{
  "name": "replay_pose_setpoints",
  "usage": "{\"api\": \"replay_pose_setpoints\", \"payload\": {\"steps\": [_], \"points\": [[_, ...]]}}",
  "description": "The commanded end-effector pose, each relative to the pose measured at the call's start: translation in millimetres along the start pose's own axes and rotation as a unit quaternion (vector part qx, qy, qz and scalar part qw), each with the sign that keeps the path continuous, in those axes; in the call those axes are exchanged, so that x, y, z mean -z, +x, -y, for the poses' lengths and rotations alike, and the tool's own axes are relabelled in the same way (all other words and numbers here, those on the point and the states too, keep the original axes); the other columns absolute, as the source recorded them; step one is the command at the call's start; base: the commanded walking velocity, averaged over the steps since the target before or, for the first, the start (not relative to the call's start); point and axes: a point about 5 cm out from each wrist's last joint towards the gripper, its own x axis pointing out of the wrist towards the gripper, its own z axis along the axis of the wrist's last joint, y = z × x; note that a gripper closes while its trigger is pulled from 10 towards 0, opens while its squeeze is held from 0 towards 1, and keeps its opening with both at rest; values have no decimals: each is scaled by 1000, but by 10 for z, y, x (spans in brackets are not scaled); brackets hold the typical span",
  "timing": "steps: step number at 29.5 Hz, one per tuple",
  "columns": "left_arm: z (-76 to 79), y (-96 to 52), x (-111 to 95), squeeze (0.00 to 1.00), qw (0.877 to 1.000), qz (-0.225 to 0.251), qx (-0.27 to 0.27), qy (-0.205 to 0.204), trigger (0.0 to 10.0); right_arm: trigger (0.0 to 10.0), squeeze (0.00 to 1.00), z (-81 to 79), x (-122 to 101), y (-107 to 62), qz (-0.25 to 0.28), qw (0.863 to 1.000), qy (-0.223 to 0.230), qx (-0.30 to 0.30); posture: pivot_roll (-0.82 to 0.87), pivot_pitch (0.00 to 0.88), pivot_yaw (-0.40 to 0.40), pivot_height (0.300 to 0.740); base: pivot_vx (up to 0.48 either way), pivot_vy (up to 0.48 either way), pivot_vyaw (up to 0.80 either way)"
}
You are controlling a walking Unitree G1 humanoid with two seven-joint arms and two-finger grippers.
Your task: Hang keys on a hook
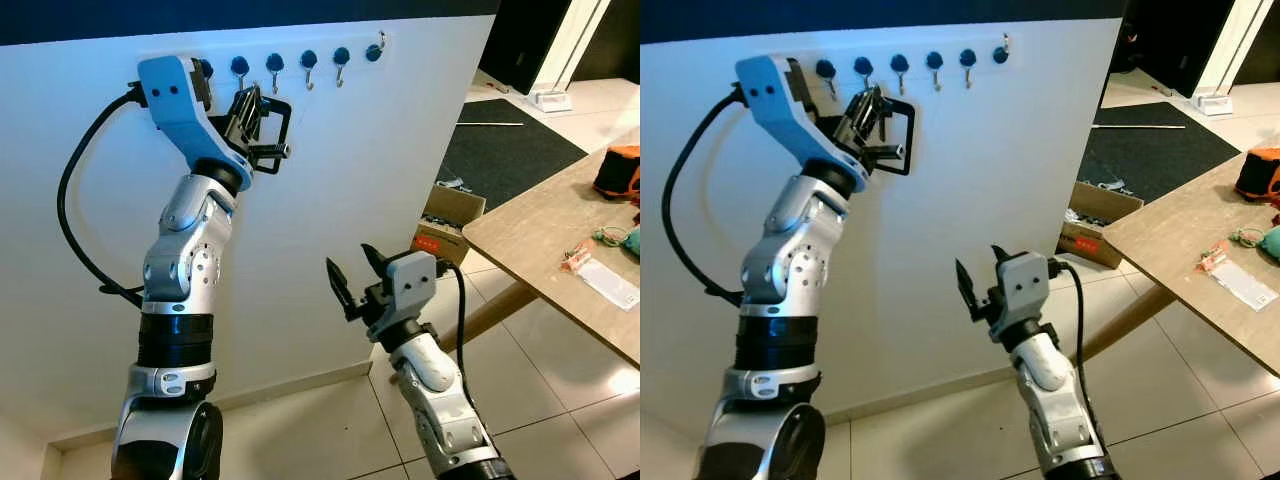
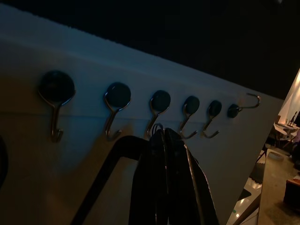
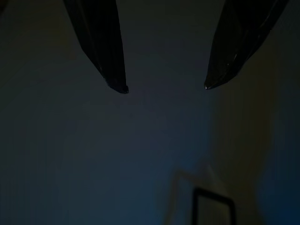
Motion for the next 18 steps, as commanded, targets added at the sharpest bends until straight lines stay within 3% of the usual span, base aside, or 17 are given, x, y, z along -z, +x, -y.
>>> {"api": "replay_pose_setpoints", "payload": {"steps": [1,18], "points": [[30,34,-12,0,1000,1,6,-2,10000,10000,0,-31,-114,42,21,1000,-6,-8,83,188,14,740,0,0,0],[-55,164,35,0,1000,-3,-19,3,10000,10000,0,-36,-276,136,50,999,-8,-12,81,191,15,740,0,0,0]]}}
